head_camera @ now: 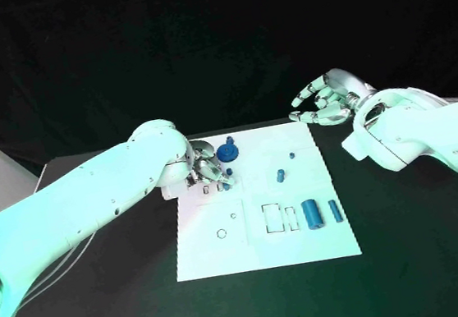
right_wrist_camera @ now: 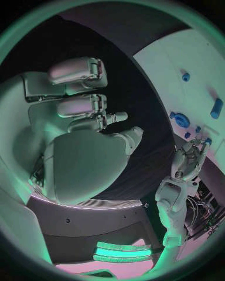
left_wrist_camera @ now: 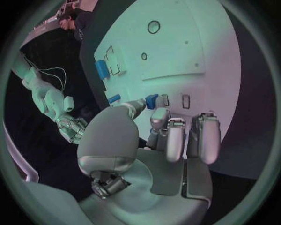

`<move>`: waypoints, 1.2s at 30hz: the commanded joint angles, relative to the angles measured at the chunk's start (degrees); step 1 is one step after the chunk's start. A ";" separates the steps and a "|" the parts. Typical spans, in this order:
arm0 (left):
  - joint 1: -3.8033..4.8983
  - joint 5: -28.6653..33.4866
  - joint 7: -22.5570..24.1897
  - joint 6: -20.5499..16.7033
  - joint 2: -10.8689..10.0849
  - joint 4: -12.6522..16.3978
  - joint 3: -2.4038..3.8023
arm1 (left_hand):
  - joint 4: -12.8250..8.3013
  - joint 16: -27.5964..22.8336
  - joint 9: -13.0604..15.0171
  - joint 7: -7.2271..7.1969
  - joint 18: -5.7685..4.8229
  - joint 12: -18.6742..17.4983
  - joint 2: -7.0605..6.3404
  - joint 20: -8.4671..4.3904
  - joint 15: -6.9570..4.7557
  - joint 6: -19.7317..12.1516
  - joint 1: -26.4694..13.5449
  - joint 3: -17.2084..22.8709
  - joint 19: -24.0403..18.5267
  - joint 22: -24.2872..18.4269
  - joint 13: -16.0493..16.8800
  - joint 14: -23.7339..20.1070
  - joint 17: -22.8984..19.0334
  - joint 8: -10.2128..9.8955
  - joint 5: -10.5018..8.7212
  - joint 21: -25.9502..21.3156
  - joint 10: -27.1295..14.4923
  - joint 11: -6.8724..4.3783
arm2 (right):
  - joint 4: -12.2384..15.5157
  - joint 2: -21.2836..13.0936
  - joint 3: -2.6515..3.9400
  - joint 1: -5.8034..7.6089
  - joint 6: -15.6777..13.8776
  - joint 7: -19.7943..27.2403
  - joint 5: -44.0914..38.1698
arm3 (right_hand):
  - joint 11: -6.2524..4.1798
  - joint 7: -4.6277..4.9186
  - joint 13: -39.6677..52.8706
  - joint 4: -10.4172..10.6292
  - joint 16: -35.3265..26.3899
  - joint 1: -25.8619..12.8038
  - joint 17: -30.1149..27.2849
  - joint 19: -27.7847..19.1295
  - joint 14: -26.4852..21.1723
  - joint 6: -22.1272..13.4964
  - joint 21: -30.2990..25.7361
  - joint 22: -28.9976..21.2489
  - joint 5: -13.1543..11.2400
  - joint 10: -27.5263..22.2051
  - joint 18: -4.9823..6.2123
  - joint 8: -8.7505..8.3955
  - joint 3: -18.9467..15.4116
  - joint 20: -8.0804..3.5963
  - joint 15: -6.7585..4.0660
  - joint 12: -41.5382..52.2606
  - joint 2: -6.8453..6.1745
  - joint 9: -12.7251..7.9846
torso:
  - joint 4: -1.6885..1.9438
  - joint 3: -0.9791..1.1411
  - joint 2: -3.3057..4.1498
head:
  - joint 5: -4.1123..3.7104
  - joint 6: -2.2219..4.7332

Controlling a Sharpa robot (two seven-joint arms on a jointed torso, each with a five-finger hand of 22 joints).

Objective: Assemble the parts on the task board

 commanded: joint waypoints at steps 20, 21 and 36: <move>0.02 2.75 -0.03 0.07 -1.04 1.09 -0.04 | -11.16 0.19 9.08 -1.15 -0.63 -1.43 -0.88 -1.26 -1.37 -0.66 -0.02 17.27 -0.28 2.35 -0.58 6.03 15.09 3.77 3.94 -0.51 0.41 -1.04 | -0.40 0.25 0.02 -0.01 0.77 -0.42 -0.82 | -0.05 -0.02 9.76 0.03 0.37 -0.69 15.09 6.10 6.07 -0.30 0.13 15.07 0.33 0.38 -0.82 0.01 0.47 -0.19 -0.30 -0.34 -0.17 0.11 | -0.01 0.03 0.03 | -0.08 0.00; 0.02 3.02 -0.04 -0.07 -1.21 1.20 -0.04 | -11.74 0.19 9.97 -1.19 -0.63 -1.47 -0.96 -1.33 -1.42 -0.79 -0.47 17.83 -0.27 2.37 -0.54 6.03 15.09 4.23 5.31 -0.51 0.54 -1.09 | -0.41 0.25 0.02 -0.01 0.77 -0.42 -0.83 | -0.05 -0.02 9.76 0.03 0.37 -0.69 15.09 6.10 6.07 -0.30 0.13 15.07 0.33 0.38 -0.82 0.01 0.47 -0.19 -0.30 -0.34 -0.17 0.11 | 0.01 0.02 0.04 | -0.09 0.02; 0.02 5.45 0.38 -6.89 -3.46 3.29 0.06 | -15.68 0.19 15.99 -2.13 -1.02 0.52 -2.45 -2.16 -2.44 1.53 -4.59 21.67 1.06 4.33 2.94 6.03 15.09 5.82 20.08 0.33 4.15 -2.15 | -0.58 0.18 0.02 -0.04 0.81 -0.44 -0.83 | -0.04 -0.01 9.69 0.02 0.37 -0.73 15.09 6.10 6.07 -0.33 0.13 15.07 0.34 0.31 -0.82 0.03 0.52 -0.19 -0.29 -0.41 -0.17 0.13 | 0.06 -0.01 0.12 | 0.14 0.06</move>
